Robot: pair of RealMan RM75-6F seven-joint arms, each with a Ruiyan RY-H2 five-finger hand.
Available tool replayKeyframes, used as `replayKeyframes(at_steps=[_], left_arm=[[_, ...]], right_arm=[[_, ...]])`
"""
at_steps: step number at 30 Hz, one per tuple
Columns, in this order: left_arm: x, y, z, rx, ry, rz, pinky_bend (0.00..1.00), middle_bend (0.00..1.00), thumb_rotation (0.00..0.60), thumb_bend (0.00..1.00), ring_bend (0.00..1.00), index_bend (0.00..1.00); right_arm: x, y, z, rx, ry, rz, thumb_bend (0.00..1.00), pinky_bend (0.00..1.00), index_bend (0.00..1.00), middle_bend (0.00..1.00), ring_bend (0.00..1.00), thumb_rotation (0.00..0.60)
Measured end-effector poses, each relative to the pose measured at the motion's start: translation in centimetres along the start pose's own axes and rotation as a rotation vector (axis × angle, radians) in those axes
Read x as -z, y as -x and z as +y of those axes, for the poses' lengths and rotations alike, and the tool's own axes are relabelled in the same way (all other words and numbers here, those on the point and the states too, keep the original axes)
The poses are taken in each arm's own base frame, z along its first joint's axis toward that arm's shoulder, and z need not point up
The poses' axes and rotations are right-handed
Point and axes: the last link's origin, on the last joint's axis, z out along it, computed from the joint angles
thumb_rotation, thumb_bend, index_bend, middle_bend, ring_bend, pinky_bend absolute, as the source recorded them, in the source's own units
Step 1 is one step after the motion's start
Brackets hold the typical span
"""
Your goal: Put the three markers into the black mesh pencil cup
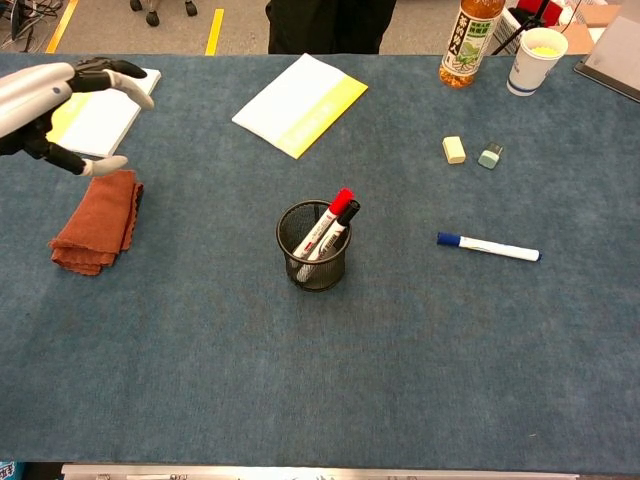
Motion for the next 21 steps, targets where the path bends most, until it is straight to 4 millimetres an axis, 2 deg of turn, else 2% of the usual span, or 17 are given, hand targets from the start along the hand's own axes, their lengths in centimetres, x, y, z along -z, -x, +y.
replayKeyframes(at_steps=[7,11,21], left_arm=[[3.3,-0.9,-3.2,-0.073,-0.108,0.102,0.00,0.12,0.600,0.27,0.00,0.29],[5.0,-1.0,-4.6,-0.112,-0.156,0.110,0.00,0.12,0.600,0.27,0.00,0.29],[6.9,-1.4,-5.2,-0.144,-0.163,0.119,0.00,0.12,0.600,0.27,0.00,0.29]], right_arm=[[0.0,0.5,-1.0,0.003,0.010,0.006,0.28,0.05,0.44,0.16,0.00,0.600],[-0.2,1.1,-1.7,-0.001,0.024,-0.017,0.23,0.05,0.47,0.16,0.00,0.600],[-1.2,3.5,-5.2,-0.006,-0.011,-0.111,0.21,0.05,0.48,0.17,0.00,0.600]])
